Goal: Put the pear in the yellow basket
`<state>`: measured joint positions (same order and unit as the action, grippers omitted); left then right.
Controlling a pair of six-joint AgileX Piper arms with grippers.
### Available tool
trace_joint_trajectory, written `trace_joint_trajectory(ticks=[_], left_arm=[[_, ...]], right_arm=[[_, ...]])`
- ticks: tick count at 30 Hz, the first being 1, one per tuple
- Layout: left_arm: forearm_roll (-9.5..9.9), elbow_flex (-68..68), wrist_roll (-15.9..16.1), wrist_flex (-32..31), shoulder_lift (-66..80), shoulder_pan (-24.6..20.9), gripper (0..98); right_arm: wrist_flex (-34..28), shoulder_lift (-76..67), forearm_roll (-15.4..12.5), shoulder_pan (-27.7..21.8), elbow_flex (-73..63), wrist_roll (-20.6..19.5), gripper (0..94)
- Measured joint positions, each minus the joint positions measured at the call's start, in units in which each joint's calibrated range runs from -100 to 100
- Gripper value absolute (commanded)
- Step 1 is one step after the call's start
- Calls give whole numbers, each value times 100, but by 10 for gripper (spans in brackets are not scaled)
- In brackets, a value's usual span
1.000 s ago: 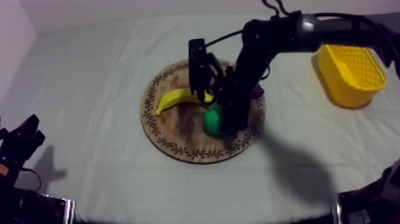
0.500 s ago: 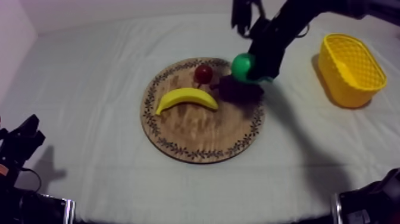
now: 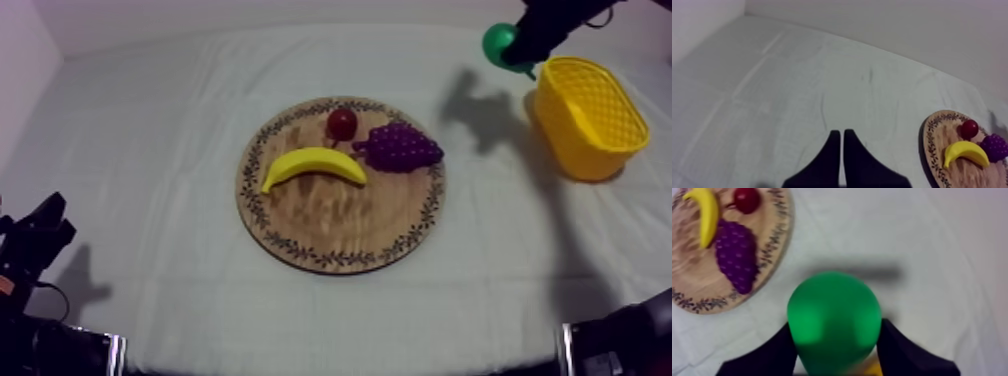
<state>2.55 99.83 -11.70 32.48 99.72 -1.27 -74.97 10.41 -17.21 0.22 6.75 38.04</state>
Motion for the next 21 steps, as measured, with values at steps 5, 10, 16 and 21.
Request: trace_joint_trajectory(ticks=[5,10,16,21], left_arm=[[0,0,0,0,0,0,1],[0,0,0,0,0,0,1],[0,0,0,0,0,0,1],[0,0,0,0,0,0,1]], right_arm=[[54,70,29,-364,-211,-52,381],[121,286,74,-694,-475,-65,384],[140,533,142,-891,-774,-146,385],[161,772,187,-961,-956,-207,387]])
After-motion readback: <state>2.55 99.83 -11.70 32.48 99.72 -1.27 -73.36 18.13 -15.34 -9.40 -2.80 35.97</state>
